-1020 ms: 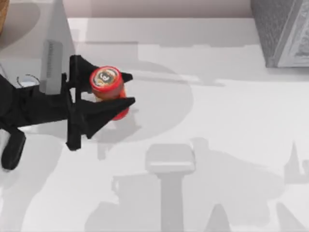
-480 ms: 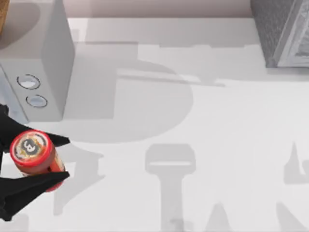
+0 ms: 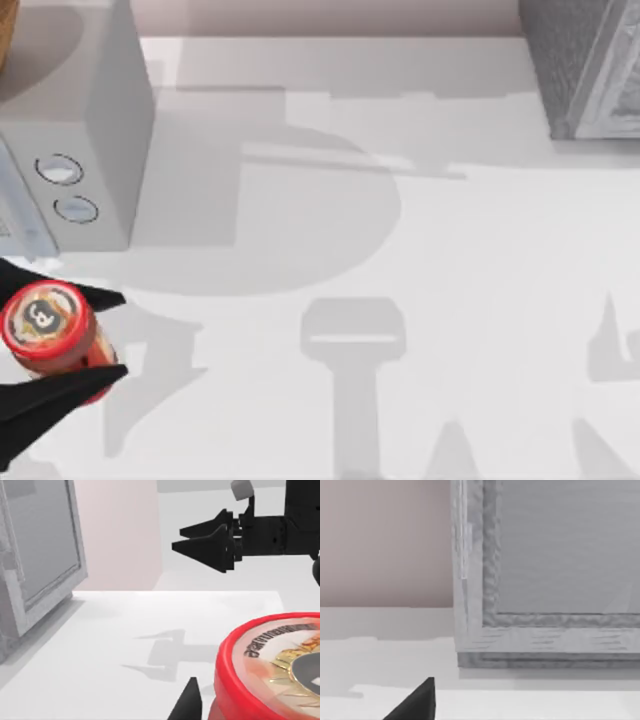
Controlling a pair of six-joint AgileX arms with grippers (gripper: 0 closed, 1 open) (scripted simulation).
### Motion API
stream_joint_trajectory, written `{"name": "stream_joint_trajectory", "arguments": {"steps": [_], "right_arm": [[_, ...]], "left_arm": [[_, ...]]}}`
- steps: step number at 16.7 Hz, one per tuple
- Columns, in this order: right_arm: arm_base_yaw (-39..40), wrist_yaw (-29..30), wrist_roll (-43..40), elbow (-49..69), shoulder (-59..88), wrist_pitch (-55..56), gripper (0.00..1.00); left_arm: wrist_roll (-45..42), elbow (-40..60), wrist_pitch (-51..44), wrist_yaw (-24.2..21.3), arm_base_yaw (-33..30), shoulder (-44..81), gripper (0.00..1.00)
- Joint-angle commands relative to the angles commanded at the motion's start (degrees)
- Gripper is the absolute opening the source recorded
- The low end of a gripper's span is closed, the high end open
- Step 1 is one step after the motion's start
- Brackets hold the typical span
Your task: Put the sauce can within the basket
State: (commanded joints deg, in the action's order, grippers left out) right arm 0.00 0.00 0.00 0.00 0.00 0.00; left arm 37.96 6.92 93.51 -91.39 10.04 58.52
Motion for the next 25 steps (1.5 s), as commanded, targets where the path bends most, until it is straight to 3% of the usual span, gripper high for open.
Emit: {"name": "stream_joint_trajectory", "arguments": {"steps": [4,8,18,25], "right_arm": [[0.0,0.0,0.0,0.0,0.0,0.0,1.0],[0.0,0.0,0.0,0.0,0.0,0.0,1.0],[0.0,0.0,0.0,0.0,0.0,0.0,1.0],[0.0,0.0,0.0,0.0,0.0,0.0,1.0]], "left_arm": [[-2.45,3.45,-2.82,0.35,1.18,1.05,0.0],[-9.8,16.22,-12.96,1.04,5.32,5.26,0.0],[-33.51,65.49,-54.34,3.9,19.65,23.89,0.0],[-42.61,87.05,-81.77,5.78,25.27,36.72,0.0]]}}
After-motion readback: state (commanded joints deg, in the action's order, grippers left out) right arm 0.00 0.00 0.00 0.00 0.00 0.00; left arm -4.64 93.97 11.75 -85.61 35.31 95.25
